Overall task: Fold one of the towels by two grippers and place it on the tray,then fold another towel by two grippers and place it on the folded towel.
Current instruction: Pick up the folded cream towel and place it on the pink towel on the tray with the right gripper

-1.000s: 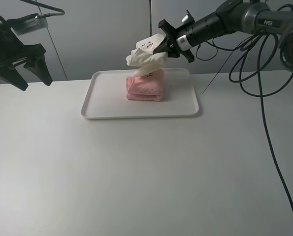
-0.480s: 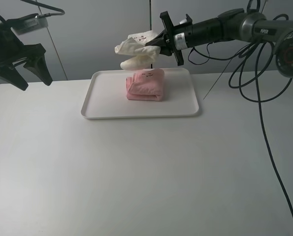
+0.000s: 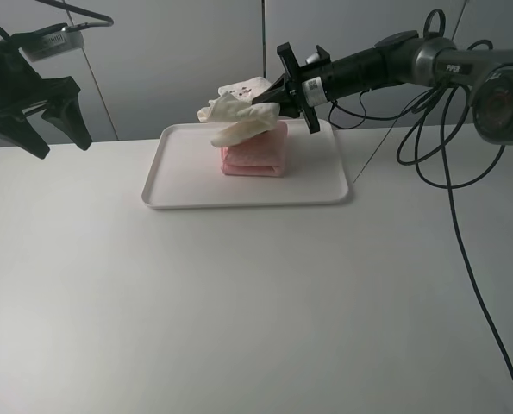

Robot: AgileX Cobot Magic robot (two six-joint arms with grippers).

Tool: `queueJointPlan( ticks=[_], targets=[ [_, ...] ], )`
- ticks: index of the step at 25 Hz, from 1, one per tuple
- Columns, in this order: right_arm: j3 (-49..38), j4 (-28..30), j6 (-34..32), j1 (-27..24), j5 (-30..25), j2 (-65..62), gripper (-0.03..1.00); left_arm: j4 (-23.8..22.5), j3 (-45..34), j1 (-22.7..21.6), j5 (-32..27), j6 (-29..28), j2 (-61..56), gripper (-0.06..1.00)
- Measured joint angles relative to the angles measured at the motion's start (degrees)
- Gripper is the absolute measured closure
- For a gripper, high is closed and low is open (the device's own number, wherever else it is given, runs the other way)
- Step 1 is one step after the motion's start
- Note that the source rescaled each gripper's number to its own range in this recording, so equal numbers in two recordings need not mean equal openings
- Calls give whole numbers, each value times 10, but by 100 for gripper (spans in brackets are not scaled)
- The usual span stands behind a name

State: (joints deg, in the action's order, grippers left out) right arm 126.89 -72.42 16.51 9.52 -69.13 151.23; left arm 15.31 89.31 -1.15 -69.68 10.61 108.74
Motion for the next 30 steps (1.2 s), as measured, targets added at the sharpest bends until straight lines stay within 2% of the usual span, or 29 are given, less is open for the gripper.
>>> queueJointPlan(
  ticks=[3, 7, 11, 13, 18, 23, 30],
  targets=[
    [0, -18, 7, 5, 0, 4, 84, 0, 0, 0, 0, 0, 0, 4],
    [0, -103, 30, 11, -2, 4, 84, 0, 0, 0, 1, 0, 0, 4],
    [0, -124, 40, 11, -3, 4, 84, 0, 0, 0, 5, 3, 0, 4],
    [0, -113, 44, 11, -3, 4, 84, 0, 0, 0, 6, 4, 0, 4],
    [0, -24, 45, 11, -3, 7, 84, 0, 0, 0, 6, 4, 0, 4],
    [0, 30, 44, 11, -4, 25, 84, 0, 0, 0, 6, 4, 0, 4],
    [0, 47, 53, 11, 41, 32, 84, 0, 0, 0, 6, 4, 0, 4]
  ],
)
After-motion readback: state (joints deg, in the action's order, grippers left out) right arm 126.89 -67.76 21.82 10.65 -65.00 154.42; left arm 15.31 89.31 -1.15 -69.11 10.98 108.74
